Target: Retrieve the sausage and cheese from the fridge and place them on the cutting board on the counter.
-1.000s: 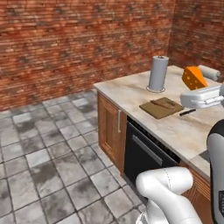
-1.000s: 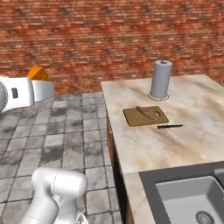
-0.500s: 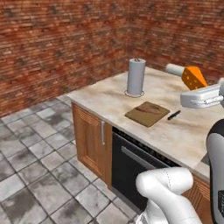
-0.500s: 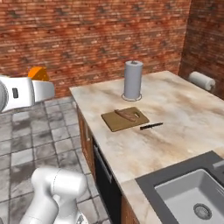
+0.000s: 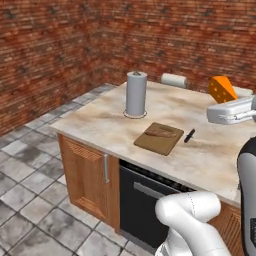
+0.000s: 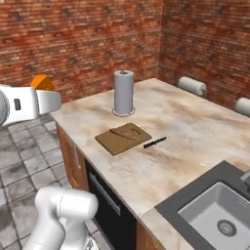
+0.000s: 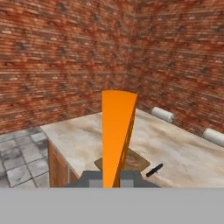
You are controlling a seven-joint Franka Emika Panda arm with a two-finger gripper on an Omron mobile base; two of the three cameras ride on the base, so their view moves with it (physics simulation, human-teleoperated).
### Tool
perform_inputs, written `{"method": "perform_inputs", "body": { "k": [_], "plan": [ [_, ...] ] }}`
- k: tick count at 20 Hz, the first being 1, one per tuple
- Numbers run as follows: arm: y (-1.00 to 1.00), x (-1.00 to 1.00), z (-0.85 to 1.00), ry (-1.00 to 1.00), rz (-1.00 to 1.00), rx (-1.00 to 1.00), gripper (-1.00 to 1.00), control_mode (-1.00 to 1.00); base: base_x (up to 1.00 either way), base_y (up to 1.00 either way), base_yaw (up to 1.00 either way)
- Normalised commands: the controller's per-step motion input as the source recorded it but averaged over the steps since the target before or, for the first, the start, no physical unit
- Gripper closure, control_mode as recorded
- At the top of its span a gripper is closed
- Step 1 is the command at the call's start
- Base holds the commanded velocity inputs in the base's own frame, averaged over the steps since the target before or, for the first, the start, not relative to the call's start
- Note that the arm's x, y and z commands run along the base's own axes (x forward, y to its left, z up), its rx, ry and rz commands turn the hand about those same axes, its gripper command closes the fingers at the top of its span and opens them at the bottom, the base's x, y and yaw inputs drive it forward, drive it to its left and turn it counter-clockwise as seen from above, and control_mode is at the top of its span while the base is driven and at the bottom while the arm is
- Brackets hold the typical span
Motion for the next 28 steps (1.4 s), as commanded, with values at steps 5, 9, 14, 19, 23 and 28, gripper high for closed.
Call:
{"method": "perform_inputs", "body": {
  "k": [5,9,14,19,23,28],
  "plan": [
    [0.00,0.00,0.00,0.00,0.00,0.00,1.00,1.00,0.37,0.48,-0.34],
    [0.00,0.00,0.00,0.00,0.00,0.00,1.00,1.00,0.50,0.42,-0.33],
    [0.00,0.00,0.00,0.00,0.00,0.00,1.00,1.00,0.53,0.38,-0.32],
    [0.00,0.00,0.00,0.00,0.00,0.00,1.00,1.00,0.40,0.22,-0.28],
    [0.01,0.23,-0.24,0.08,-0.21,0.00,1.00,-1.00,0.00,0.00,0.00],
    [-0.02,0.02,-0.19,0.08,-0.08,0.00,1.00,-1.00,0.00,0.00,0.00]
  ]
}}
